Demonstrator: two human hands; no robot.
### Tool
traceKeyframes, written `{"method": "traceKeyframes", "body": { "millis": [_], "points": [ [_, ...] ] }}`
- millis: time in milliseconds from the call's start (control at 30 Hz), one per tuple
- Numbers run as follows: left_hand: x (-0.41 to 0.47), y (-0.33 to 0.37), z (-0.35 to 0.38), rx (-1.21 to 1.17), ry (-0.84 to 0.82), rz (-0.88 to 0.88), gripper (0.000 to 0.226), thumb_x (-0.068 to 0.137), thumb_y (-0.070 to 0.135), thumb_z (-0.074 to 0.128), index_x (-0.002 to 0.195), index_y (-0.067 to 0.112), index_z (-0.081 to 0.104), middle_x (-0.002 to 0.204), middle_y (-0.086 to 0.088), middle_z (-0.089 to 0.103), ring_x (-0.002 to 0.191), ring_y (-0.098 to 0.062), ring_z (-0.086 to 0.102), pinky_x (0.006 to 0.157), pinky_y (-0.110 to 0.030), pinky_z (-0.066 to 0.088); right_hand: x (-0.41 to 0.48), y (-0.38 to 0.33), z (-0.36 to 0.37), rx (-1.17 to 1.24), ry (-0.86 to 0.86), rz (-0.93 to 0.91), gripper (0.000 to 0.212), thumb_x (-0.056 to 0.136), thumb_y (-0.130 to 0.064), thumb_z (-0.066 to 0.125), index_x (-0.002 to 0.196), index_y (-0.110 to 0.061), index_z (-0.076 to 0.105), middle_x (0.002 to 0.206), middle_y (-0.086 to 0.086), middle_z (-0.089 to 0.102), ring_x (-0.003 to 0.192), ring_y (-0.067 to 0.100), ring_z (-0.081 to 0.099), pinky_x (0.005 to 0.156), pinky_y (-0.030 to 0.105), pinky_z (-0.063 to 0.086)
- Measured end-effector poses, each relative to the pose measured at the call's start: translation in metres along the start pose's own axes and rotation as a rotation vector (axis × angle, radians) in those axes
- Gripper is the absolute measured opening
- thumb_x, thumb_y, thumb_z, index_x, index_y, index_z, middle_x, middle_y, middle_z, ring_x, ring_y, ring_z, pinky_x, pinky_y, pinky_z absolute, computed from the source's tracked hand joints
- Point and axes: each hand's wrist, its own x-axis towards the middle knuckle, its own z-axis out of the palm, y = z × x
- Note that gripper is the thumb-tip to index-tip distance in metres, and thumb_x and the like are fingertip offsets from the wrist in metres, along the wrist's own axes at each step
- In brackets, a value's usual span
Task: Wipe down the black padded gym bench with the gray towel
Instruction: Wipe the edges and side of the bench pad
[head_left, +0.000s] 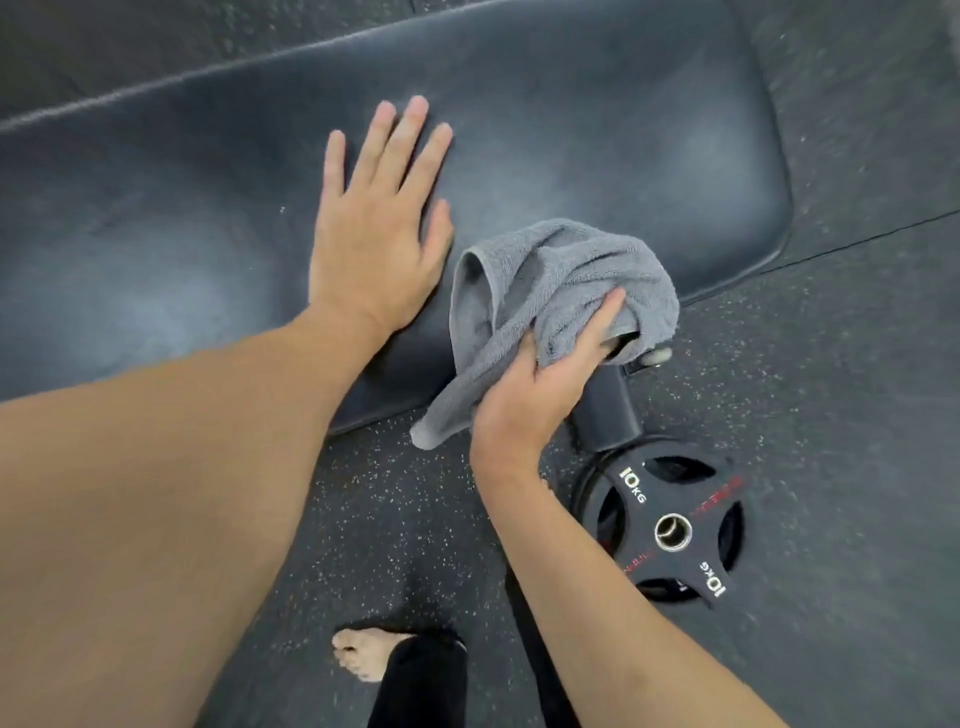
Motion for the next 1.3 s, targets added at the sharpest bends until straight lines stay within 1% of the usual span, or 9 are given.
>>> {"method": "traceKeyframes", "body": {
  "millis": [200, 300, 500, 667, 867, 1000, 1133, 1200, 1300],
  "points": [
    [0.0, 0.004, 0.0, -0.009, 0.009, -0.004, 0.056, 0.103, 0.028, 0.034, 0.158, 0.017, 0.033, 0.169, -0.005, 0.024, 0.157, -0.027, 0.019, 0.126, -0.055, 0.013, 0.043, 0.004, -0.015, 0.014, 0.126, -0.023, 0.072, 0.104, -0.017, 0.055, 0.164, -0.026, 0.015, 0.172, -0.001, 0.011, 0.159, 0.012, 0.012, 0.129, 0.046, 0.017],
    [0.002, 0.003, -0.001, -0.002, 0.013, -0.011, 0.057, 0.102, 0.027, 0.036, 0.157, 0.016, 0.034, 0.169, -0.006, 0.025, 0.157, -0.028, 0.02, 0.126, -0.055, 0.014, 0.011, 0.002, -0.004, 0.031, 0.055, 0.008, 0.078, 0.104, -0.009, 0.054, 0.164, -0.028, 0.008, 0.173, -0.004, -0.001, 0.158, 0.006, 0.005, 0.13, 0.045, 0.012],
    [0.004, 0.002, 0.001, -0.018, 0.017, -0.008, 0.059, 0.098, 0.023, 0.038, 0.156, 0.015, 0.036, 0.168, -0.008, 0.026, 0.156, -0.029, 0.021, 0.126, -0.056, 0.014, -0.038, -0.004, 0.021, 0.009, -0.024, 0.171, 0.102, 0.098, 0.009, 0.05, 0.153, -0.062, 0.003, 0.166, -0.023, -0.018, 0.155, -0.007, -0.005, 0.13, 0.029, 0.006],
    [0.003, 0.0, 0.003, -0.027, 0.041, 0.0, 0.057, 0.1, 0.022, 0.038, 0.156, 0.015, 0.035, 0.168, -0.008, 0.026, 0.156, -0.029, 0.021, 0.127, -0.055, 0.012, 0.024, -0.007, 0.0, -0.033, 0.078, -0.005, 0.072, 0.105, -0.015, 0.055, 0.164, -0.025, 0.015, 0.172, -0.002, 0.001, 0.159, 0.008, 0.006, 0.13, 0.042, 0.014],
    [0.003, 0.001, 0.004, -0.044, 0.044, 0.0, 0.057, 0.099, 0.022, 0.04, 0.155, 0.014, 0.037, 0.167, -0.009, 0.027, 0.156, -0.031, 0.023, 0.127, -0.055, 0.011, 0.132, -0.017, -0.045, -0.164, 0.22, -0.083, 0.058, 0.105, -0.032, 0.056, 0.158, -0.023, 0.036, 0.164, 0.007, 0.029, 0.152, 0.017, 0.031, 0.123, 0.044, 0.03],
    [0.004, 0.0, 0.005, -0.049, 0.038, 0.007, 0.057, 0.1, 0.023, 0.039, 0.155, 0.014, 0.037, 0.167, -0.009, 0.027, 0.156, -0.031, 0.023, 0.126, -0.057, 0.013, 0.144, -0.02, -0.054, -0.245, 0.186, -0.063, 0.054, 0.104, -0.033, 0.058, 0.155, -0.027, 0.042, 0.159, 0.006, 0.035, 0.148, 0.014, 0.036, 0.121, 0.033, 0.03],
    [0.004, 0.0, 0.005, -0.047, 0.042, 0.0, 0.057, 0.099, 0.024, 0.038, 0.155, 0.013, 0.038, 0.167, -0.009, 0.029, 0.155, -0.031, 0.024, 0.126, -0.057, 0.014, 0.184, -0.039, -0.067, -0.339, 0.118, -0.12, 0.024, 0.1, -0.032, 0.058, 0.118, -0.017, 0.065, 0.12, -0.002, 0.064, 0.108, 0.004, 0.063, 0.094, 0.033, 0.051],
    [0.005, 0.0, 0.006, -0.047, 0.047, -0.003, 0.058, 0.098, 0.023, 0.038, 0.155, 0.012, 0.039, 0.166, -0.009, 0.03, 0.155, -0.031, 0.025, 0.126, -0.057, 0.015, 0.221, -0.061, -0.063, -0.449, 0.044, -0.119, 0.01, 0.1, -0.031, 0.056, 0.095, -0.024, 0.061, 0.091, -0.015, 0.062, 0.079, -0.005, 0.057, 0.079, 0.031, 0.046],
    [0.005, 0.0, 0.005, -0.046, 0.039, -0.001, 0.058, 0.098, 0.024, 0.039, 0.155, 0.013, 0.039, 0.166, -0.009, 0.03, 0.155, -0.031, 0.025, 0.126, -0.057, 0.015, 0.261, -0.088, -0.044, -0.62, -0.141, -0.139, 0.014, 0.102, -0.035, 0.053, 0.102, -0.024, 0.063, 0.091, -0.014, 0.063, 0.084, 0.009, 0.058, 0.085, 0.04, 0.05]
  ]
}}
